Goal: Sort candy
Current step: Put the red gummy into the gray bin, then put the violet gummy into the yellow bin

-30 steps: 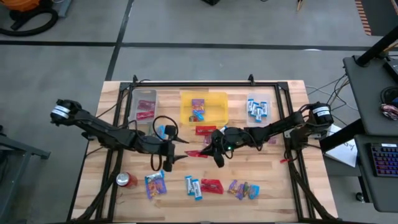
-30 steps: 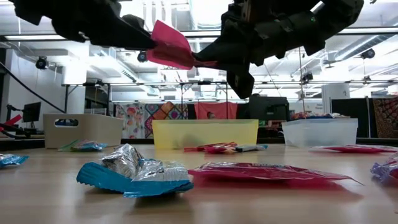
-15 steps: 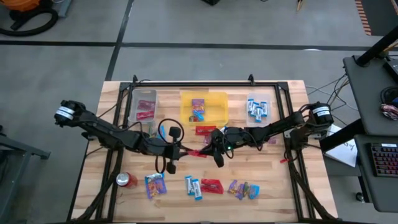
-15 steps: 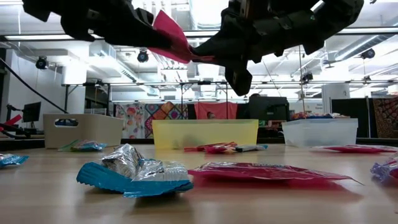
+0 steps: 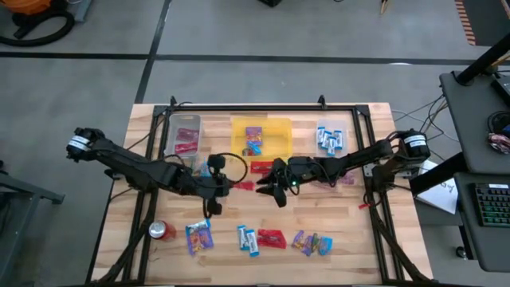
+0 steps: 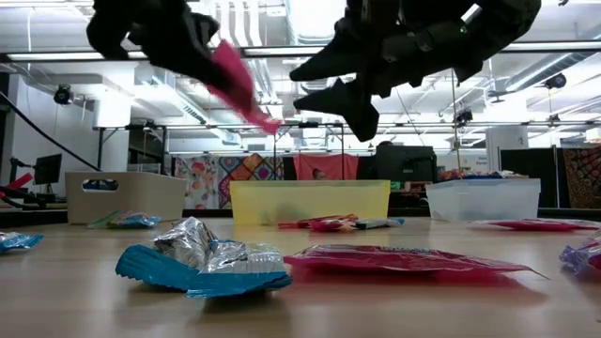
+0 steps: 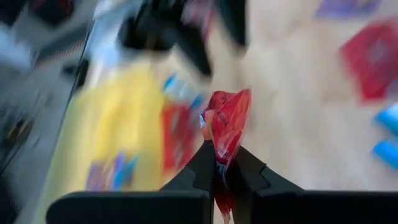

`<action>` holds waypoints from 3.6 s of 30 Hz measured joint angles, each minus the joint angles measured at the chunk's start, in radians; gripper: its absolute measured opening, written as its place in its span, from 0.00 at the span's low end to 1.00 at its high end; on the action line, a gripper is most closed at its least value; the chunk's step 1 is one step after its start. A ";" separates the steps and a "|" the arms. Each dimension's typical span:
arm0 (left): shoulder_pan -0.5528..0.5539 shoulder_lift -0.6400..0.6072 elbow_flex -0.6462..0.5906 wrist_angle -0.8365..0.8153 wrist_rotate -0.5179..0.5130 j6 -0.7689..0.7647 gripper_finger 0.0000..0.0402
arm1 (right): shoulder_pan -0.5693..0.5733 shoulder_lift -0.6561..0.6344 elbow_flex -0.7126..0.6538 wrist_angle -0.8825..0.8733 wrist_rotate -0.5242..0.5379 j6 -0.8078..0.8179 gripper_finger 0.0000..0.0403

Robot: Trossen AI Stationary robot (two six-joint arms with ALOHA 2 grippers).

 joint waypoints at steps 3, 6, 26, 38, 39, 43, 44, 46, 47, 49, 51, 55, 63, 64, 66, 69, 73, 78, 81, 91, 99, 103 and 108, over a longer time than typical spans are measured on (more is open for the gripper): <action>0.021 0.000 0.073 -0.261 -0.088 -0.109 0.00 | -0.026 -0.020 0.000 -0.049 0.000 -0.001 0.49; 0.066 0.000 0.143 -0.538 -0.156 -0.244 0.00 | -0.030 -0.038 0.000 -0.069 0.003 -0.012 0.53; 0.913 -0.003 0.173 -0.748 -0.123 -0.038 0.01 | -0.015 -0.041 0.000 -0.119 0.001 -0.062 0.52; 1.039 -0.002 0.112 -0.625 0.056 0.059 0.05 | -0.014 -0.041 0.000 -0.139 0.001 -0.066 0.52; 1.039 -0.001 0.104 -0.620 0.056 0.058 0.05 | -0.014 -0.041 0.000 -0.140 0.001 -0.067 0.52; 1.039 -0.001 0.074 -0.590 0.056 0.050 0.05 | -0.014 -0.041 0.000 -0.139 0.001 -0.070 0.52; 1.039 -0.001 0.067 -0.590 0.055 0.052 0.05 | -0.014 -0.041 0.000 -0.139 0.001 -0.070 0.52; 1.039 -0.001 0.056 -0.583 0.056 0.054 0.06 | -0.014 -0.041 0.000 -0.139 0.001 -0.070 0.52; 1.039 -0.001 0.053 -0.581 0.056 0.054 0.07 | -0.014 -0.041 0.000 -0.139 0.001 -0.070 0.52; 1.038 -0.001 0.049 -0.583 0.056 0.054 0.09 | -0.014 -0.041 0.000 -0.139 0.001 -0.070 0.52; 1.038 -0.001 0.048 -0.585 0.056 0.050 0.11 | -0.014 -0.041 0.000 -0.139 0.001 -0.070 0.52; 1.038 -0.001 0.048 -0.591 0.097 0.043 0.18 | -0.014 -0.041 0.000 -0.139 0.001 -0.092 0.52; 1.035 -0.006 0.048 -0.592 0.234 0.039 0.31 | 0.012 -0.041 -0.001 -0.138 -0.093 -0.362 0.52; 1.034 -0.010 0.048 -0.591 0.247 0.030 0.32 | 0.018 -0.041 -0.001 -0.136 -0.142 -0.414 0.52; 1.028 -0.019 0.048 -0.591 0.267 0.008 0.33 | 0.032 -0.041 -0.001 -0.121 -0.258 -0.494 0.52; 1.004 -0.048 0.048 -0.590 0.266 -0.037 0.33 | 0.048 -0.041 -0.002 -0.072 -0.479 -0.568 0.52; 0.935 -0.105 0.048 -0.570 0.266 -0.111 0.33 | 0.065 -0.041 -0.002 0.000 -0.751 -0.609 0.51; 0.785 -0.196 0.048 -0.470 0.266 -0.195 0.33 | 0.086 -0.041 -0.002 0.009 -0.926 -0.673 0.47; 0.661 -0.243 0.048 -0.378 0.266 -0.226 0.33 | 0.096 -0.041 -0.002 0.011 -0.952 -0.685 0.45; 0.191 -0.258 0.034 -0.020 0.257 -0.214 0.33 | 0.099 -0.041 -0.004 -0.048 -0.817 -0.278 0.37; 0.008 -0.146 0.033 0.051 0.198 -0.172 0.33 | 0.102 -0.041 -0.005 -0.358 -0.574 0.057 0.32; 0.002 -0.080 0.032 0.040 0.151 -0.170 0.33 | 0.120 -0.041 -0.005 -0.498 -0.546 0.224 0.32; 0.003 -0.015 0.032 0.038 0.149 -0.149 0.33 | 0.177 -0.041 -0.005 -0.600 -0.546 0.385 0.32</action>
